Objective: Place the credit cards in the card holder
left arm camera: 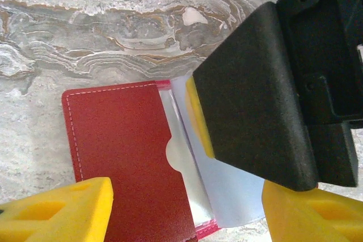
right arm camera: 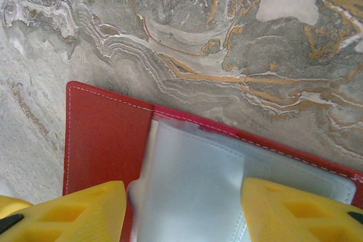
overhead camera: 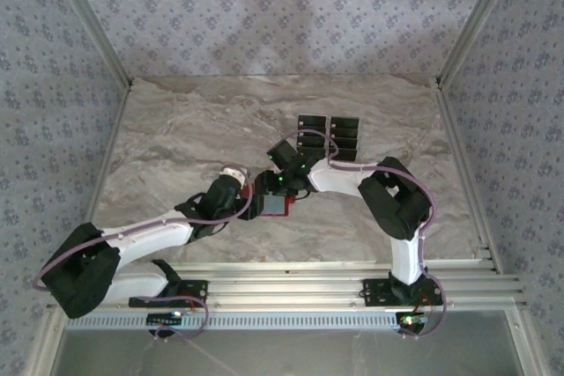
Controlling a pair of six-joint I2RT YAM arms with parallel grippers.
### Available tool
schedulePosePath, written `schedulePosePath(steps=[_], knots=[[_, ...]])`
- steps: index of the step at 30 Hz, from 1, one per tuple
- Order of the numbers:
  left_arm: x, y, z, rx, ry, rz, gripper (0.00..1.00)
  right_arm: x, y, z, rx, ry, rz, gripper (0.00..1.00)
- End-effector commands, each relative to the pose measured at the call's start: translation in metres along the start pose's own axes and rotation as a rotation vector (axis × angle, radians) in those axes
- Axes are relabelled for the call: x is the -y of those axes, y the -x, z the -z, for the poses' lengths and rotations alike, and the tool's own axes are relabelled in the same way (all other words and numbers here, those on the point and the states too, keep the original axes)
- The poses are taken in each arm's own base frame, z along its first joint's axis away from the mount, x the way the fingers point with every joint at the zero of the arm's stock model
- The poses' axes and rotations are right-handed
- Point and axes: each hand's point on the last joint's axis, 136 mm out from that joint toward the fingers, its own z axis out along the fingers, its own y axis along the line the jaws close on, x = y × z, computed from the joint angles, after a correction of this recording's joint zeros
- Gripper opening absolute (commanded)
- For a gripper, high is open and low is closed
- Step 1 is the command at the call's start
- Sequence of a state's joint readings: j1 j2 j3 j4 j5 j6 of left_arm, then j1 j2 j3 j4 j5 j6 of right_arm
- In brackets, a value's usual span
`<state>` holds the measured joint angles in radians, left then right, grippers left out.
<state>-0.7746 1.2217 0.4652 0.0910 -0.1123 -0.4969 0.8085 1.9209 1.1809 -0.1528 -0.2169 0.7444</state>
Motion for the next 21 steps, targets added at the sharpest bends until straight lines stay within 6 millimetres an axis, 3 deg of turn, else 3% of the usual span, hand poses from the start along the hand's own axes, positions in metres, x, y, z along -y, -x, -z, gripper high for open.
schedulePosePath(steps=[1, 14, 21], knots=[[0.009, -0.003, -0.005, -0.008, -0.031, -0.035, 0.71, 0.014, -0.022, -0.012, -0.084, -0.05, -0.03, 0.59], [0.011, -0.012, -0.025, -0.049, 0.029, -0.06, 0.7, 0.012, -0.021, -0.011, -0.082, -0.042, -0.033, 0.59], [0.005, -0.02, -0.028, -0.067, 0.06, -0.052, 0.69, 0.005, -0.009, 0.004, -0.047, -0.015, -0.031, 0.59]])
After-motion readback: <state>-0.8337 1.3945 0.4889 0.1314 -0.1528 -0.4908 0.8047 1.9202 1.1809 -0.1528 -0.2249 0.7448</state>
